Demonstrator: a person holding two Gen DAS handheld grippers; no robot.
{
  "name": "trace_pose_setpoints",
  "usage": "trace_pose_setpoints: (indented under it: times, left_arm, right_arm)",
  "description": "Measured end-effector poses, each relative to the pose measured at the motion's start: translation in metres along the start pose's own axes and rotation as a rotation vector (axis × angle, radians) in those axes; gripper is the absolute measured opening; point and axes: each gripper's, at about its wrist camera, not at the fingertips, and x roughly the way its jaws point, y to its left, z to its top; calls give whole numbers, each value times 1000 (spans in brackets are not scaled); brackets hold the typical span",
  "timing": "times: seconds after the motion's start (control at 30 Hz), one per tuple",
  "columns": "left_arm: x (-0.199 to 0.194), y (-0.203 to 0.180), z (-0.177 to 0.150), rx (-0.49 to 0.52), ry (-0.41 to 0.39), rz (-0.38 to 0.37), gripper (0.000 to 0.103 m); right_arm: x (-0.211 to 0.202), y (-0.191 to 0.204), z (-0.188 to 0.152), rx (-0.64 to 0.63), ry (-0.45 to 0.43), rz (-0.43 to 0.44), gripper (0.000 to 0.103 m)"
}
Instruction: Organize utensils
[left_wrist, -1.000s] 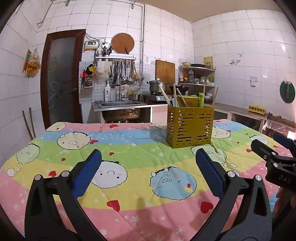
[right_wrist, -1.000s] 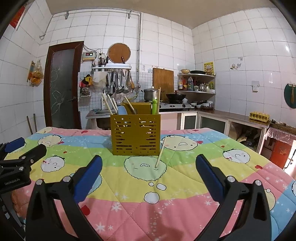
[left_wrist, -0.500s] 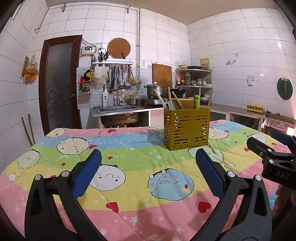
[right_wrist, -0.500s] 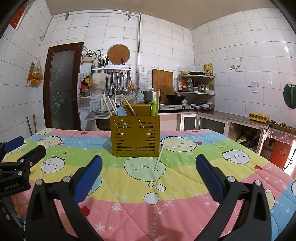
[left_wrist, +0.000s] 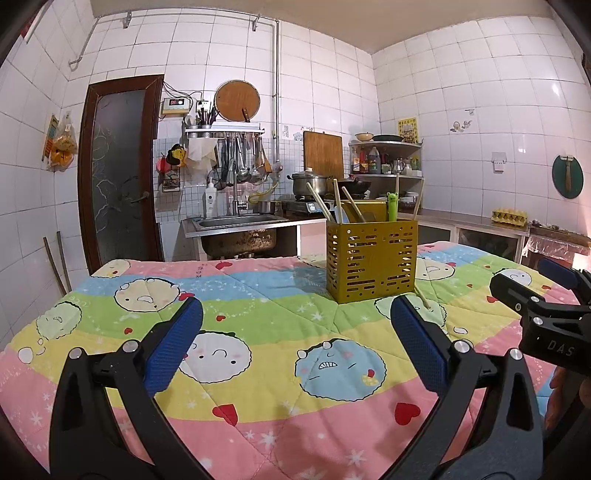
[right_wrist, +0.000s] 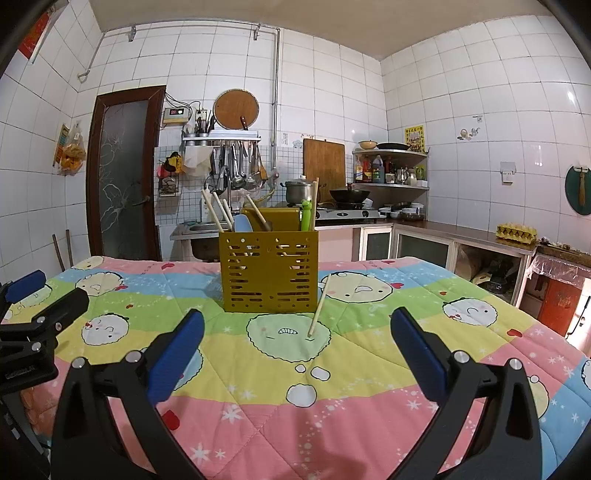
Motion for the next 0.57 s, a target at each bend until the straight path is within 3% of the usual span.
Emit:
trace_pose_setpoints:
  times: [0.57]
  left_arm:
    - [-2, -1, -1, -5, 2, 3, 98]
  right_arm:
    - [-1, 0, 1, -2, 0, -2, 99]
